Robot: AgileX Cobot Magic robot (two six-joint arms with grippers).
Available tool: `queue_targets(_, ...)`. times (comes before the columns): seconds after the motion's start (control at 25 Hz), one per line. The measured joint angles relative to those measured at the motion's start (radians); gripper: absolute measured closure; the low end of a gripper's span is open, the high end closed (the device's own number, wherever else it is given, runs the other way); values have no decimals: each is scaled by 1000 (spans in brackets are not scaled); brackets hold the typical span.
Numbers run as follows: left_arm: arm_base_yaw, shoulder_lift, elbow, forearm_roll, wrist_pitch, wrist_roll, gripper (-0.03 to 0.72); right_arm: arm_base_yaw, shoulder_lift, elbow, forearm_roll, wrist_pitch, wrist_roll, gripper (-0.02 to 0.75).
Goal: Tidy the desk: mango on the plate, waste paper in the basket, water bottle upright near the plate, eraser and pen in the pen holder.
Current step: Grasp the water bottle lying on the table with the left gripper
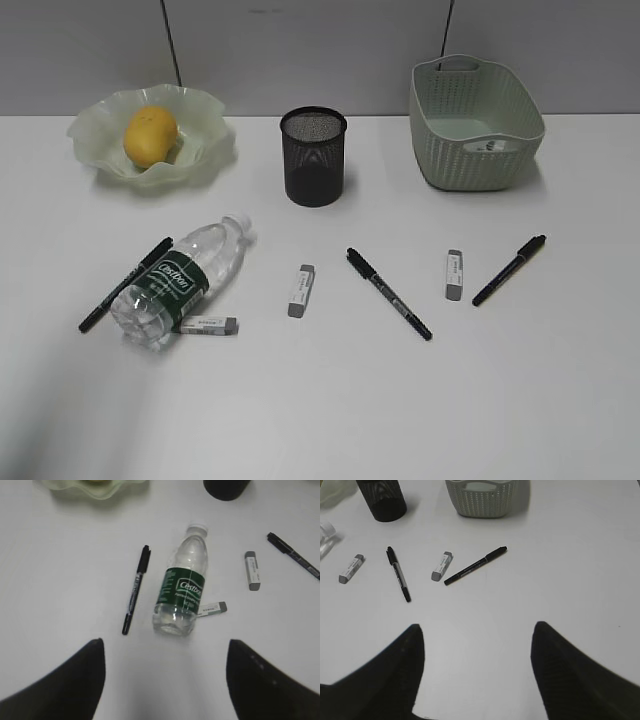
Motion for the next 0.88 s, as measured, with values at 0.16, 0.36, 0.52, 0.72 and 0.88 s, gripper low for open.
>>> queue_targets(0.16,-90,186,-125,23,10,2,115,0,0,0,0,-1,0,208)
queue_targets(0.36,-174,439,-298,68,113,4,100,0,0,0,0,-1,0,208)
queue_targets(0.52,-207,625,-442,74,222,5,97,0,0,0,0,-1,1,208)
queue_targets(0.72,-229,822,-620,103,325,5,97,0,0,0,0,-1,1,208)
queue_targets(0.88,-250,940,-746,106,367,16,72,0,0,0,0,-1,1,208)
